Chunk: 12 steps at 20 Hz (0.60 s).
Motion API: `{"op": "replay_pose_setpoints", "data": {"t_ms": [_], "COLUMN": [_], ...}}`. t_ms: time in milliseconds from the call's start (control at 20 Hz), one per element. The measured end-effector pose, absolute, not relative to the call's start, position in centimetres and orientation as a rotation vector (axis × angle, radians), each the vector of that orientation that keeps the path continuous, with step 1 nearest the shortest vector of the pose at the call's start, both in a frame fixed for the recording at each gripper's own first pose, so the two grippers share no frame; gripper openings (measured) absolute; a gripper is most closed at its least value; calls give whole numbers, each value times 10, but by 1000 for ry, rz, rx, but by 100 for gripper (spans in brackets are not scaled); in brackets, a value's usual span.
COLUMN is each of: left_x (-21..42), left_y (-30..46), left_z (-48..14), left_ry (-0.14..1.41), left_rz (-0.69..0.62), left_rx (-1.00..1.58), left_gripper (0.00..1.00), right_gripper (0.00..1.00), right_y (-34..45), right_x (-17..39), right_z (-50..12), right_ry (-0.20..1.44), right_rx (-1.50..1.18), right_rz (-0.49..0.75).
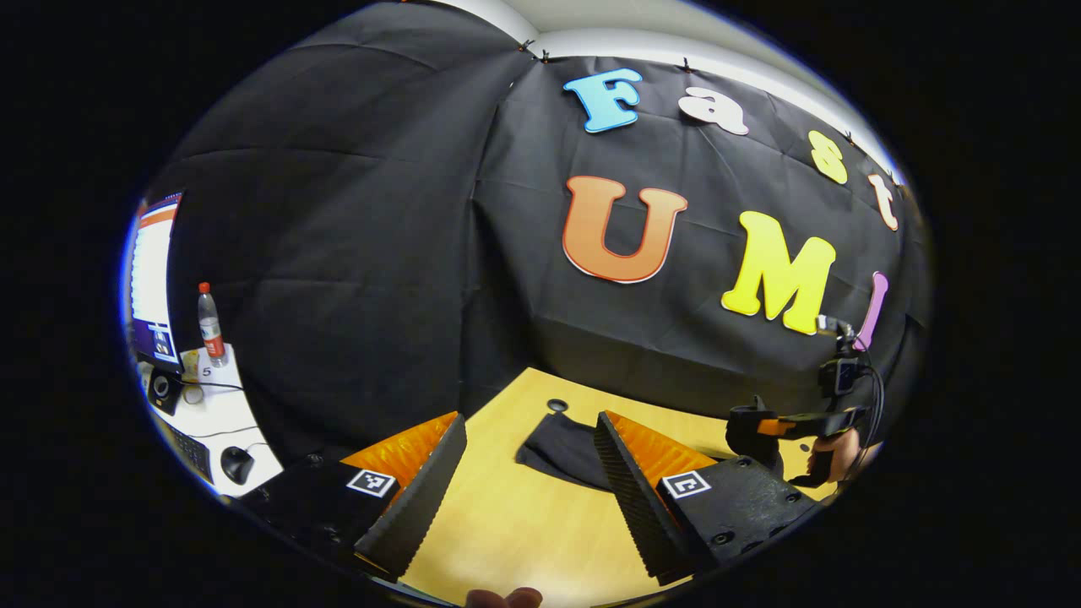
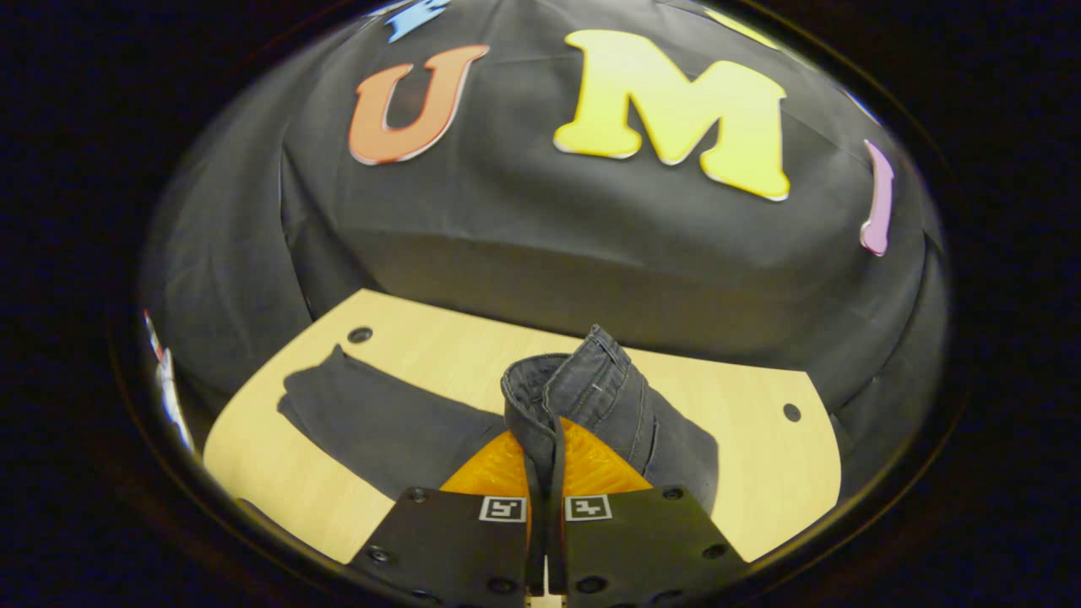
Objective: Grasp the waist and the cuffs of the jeans and fold them to make the two legs overlap; first hold the waist and fold one-third of the jeans toward the cuffs, then hold the cuffs and fold the remaining one-third in the same direction to finish folding.
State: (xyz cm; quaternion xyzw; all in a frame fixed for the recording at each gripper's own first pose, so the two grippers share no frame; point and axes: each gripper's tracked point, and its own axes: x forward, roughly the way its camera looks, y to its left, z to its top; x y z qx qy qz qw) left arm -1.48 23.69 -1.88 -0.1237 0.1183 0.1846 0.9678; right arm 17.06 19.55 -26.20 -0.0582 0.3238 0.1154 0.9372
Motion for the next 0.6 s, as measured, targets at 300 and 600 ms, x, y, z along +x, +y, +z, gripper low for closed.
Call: {"op": "replay_pose_setpoints", "data": {"t_ms": [300, 600], "left_x": [-35, -34], "left_y": [271, 273], "left_z": [-26, -38], "left_ry": [260, 274], "left_rz": [422, 412], "left_rx": [-256, -272], "left_gripper": [98, 99], "right_gripper": [2, 31], "right_y": [241, 257], "right_x": [159, 126], "right_z": [-348, -362], "right_ry": [703, 813], "right_rx": [-274, -249], "right_rz": [188, 327]}}
